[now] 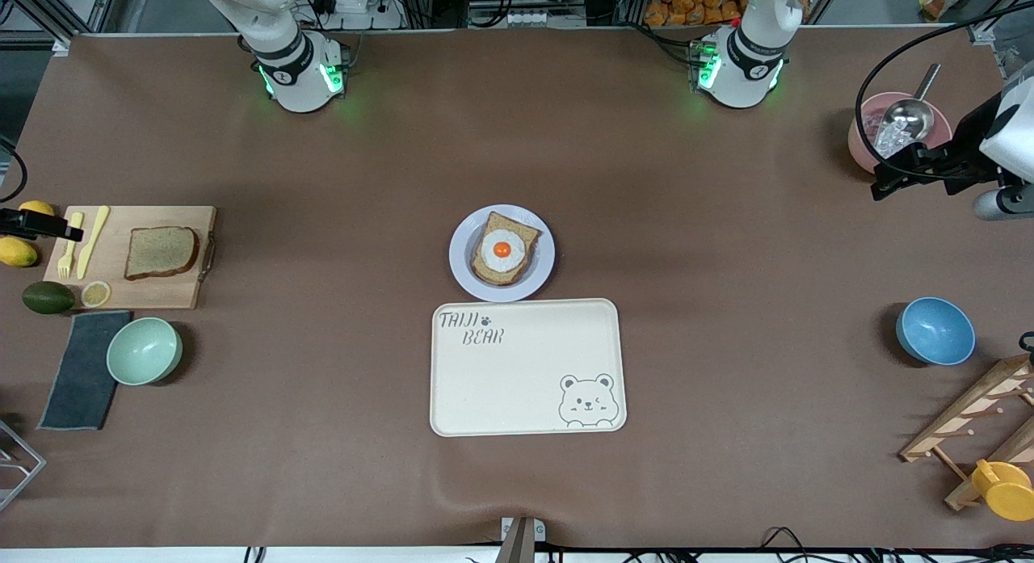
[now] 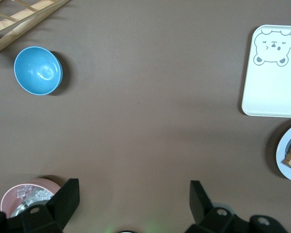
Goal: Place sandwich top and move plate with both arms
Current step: 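Reach the right gripper down to the bread slice on the board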
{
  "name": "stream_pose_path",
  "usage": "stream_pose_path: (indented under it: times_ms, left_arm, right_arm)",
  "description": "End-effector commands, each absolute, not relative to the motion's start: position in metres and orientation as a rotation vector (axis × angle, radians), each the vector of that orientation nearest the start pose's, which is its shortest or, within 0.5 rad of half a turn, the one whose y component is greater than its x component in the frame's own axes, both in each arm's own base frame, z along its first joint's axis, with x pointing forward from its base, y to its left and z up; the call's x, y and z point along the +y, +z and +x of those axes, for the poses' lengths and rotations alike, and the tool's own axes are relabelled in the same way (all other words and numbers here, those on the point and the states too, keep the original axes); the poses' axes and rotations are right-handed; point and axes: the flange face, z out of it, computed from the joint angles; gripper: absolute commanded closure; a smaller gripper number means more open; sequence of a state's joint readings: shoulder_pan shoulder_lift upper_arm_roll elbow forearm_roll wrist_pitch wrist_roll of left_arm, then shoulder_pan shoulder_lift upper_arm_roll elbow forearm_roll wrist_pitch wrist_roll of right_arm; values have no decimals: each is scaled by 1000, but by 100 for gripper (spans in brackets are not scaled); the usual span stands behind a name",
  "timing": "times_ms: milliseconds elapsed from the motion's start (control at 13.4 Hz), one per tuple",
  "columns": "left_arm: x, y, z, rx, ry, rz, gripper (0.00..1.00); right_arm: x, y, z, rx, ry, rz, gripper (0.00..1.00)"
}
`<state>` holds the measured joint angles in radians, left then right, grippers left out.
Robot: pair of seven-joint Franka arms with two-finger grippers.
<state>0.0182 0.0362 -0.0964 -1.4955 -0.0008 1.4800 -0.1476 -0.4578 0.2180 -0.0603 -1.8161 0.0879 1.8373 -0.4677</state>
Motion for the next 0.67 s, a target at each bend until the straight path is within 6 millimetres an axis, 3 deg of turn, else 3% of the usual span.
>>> stream_pose_path:
  times_ms: [0,372,595]
  left_arm:
    - [-42,635,555,-116,81,-3157,0]
    - [-42,635,555,-116,81,-3157,0]
    - [-42,635,555,-116,81,-3157,0]
  right_arm:
    - [-299,385,522,32,187,-2962,0]
    - [-312,345,506,42,169,-2971,0]
    - [-332,308,493,19,169,-2963,0]
